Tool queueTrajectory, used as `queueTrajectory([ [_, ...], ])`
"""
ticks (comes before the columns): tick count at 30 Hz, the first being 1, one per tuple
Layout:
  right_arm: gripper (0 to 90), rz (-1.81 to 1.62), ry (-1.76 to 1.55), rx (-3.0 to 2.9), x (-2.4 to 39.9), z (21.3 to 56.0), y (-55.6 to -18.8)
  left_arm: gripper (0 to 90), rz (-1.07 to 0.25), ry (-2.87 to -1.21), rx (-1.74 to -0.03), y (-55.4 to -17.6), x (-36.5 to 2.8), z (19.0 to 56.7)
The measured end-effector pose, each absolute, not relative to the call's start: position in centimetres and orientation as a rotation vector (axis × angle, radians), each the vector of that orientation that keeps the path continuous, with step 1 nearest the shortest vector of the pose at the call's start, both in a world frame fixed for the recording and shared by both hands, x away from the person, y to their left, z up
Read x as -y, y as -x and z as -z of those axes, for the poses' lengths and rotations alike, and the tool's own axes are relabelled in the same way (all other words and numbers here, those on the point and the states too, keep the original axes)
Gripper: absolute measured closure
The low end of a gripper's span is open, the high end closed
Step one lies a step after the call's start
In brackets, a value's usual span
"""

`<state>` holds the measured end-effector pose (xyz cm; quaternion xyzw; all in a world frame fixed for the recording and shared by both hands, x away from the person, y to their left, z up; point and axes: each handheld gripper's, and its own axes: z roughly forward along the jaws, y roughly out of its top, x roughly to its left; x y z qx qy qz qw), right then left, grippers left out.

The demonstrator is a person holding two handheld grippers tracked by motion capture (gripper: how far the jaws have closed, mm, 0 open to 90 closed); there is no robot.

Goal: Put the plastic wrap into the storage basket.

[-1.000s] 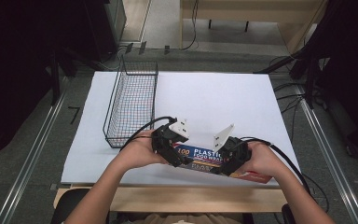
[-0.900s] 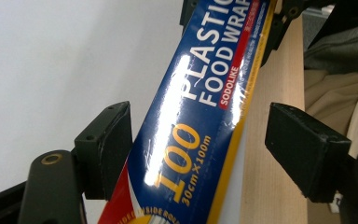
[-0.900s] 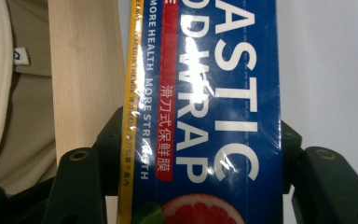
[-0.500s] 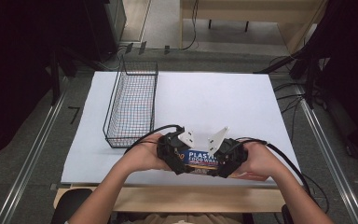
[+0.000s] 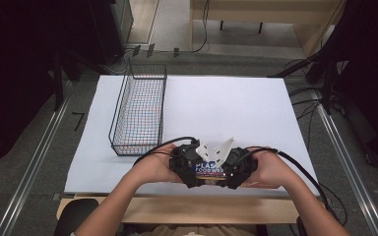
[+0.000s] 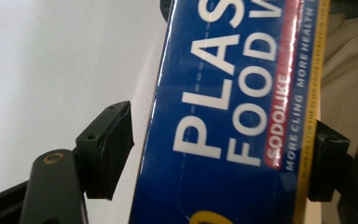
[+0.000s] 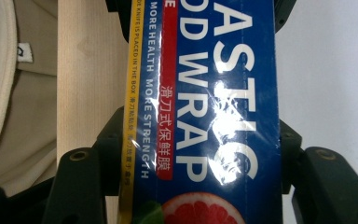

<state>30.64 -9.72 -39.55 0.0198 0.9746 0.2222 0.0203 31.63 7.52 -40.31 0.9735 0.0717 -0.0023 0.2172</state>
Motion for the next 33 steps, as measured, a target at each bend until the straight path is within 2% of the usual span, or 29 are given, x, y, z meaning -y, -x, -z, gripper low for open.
queueTrajectory([
  [4, 41.5, -0.678, -0.053, -3.02, 9.7, 39.7, -30.7, 24.8, -0.002, -2.71, -0.18, -31.5, -7.4, 40.7],
  [10, 41.2, -0.695, 0.0, -3.028, 10.0, 39.8, -30.6, 39.3, -0.046, -2.695, -0.039, -30.4, -7.4, 40.3],
  [12, 41.0, -0.72, 0.014, -3.043, 10.1, 39.9, -30.7, 40.1, 0.0, -2.684, -0.063, -30.2, -7.4, 40.2],
  [19, 39.6, -0.75, 0.019, -3.062, 10.3, 39.9, -30.7, 40.5, 0.008, -2.689, -0.064, -30.0, -7.4, 39.9],
  [20, 38.3, -0.753, 0.021, -3.065, 10.3, 39.9, -30.7, 40.6, -0.011, -2.703, -0.041, -30.0, -7.4, 39.9],
  [21, 32.5, -0.782, 0.016, -3.077, 10.5, 40.0, -30.6, 40.6, 0.008, -2.706, -0.053, -30.0, -7.5, 39.8],
  [24, 28.7, -0.803, 0.027, -3.072, 10.9, 40.1, -30.8, 40.6, 0.006, -2.714, -0.068, -30.0, -7.8, 39.7],
  [33, 25.3, -0.924, -0.048, -2.989, 12.7, 38.9, -31.0, 40.4, 0.023, -2.694, -0.148, -30.6, -8.9, 39.3],
])
